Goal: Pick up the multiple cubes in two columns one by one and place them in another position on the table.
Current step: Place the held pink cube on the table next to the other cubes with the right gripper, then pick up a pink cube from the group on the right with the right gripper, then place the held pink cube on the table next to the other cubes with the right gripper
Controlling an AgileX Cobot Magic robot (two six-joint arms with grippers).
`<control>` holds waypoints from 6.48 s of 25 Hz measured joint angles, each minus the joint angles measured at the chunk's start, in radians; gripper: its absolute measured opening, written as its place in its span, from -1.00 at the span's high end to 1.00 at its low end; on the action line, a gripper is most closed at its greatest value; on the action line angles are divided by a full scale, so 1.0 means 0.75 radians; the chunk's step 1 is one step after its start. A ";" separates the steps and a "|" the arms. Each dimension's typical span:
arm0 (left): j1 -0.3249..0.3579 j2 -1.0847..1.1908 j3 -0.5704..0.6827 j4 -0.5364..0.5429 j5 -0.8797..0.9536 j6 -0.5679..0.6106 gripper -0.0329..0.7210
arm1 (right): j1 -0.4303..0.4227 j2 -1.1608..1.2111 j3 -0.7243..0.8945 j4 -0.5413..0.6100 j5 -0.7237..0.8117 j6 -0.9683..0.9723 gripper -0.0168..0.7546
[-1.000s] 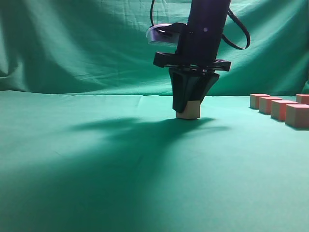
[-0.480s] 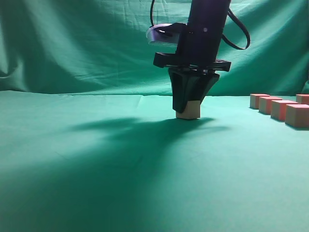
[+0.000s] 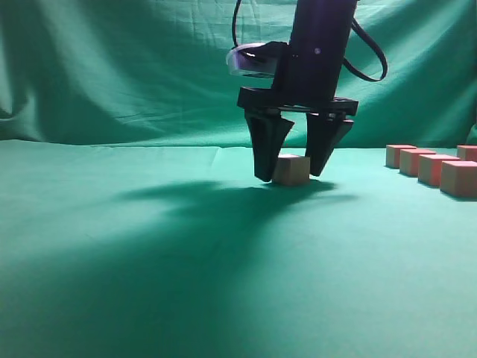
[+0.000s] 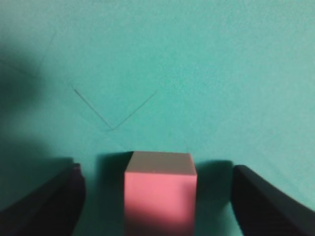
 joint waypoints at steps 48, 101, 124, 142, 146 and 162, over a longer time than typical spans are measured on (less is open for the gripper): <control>0.000 0.000 0.000 0.000 0.000 0.000 0.91 | -0.587 -0.997 0.825 -0.226 0.155 0.427 -0.43; 0.000 0.000 0.000 0.000 0.000 0.000 0.91 | -0.606 -0.682 1.009 -0.099 -0.230 0.404 0.28; 0.000 0.000 0.000 0.000 0.000 0.000 0.91 | 0.158 -0.257 -0.213 -0.001 0.252 -0.220 0.28; 0.000 0.000 0.000 0.000 0.000 0.000 0.91 | 0.183 0.078 -0.454 -0.041 0.287 -0.609 0.28; 0.000 0.000 0.000 0.000 0.000 0.000 0.91 | 0.183 0.092 -0.454 -0.041 0.278 -0.666 0.28; 0.000 0.000 0.000 0.000 0.000 0.000 0.91 | 0.128 0.199 -0.454 -0.057 0.219 -0.736 0.28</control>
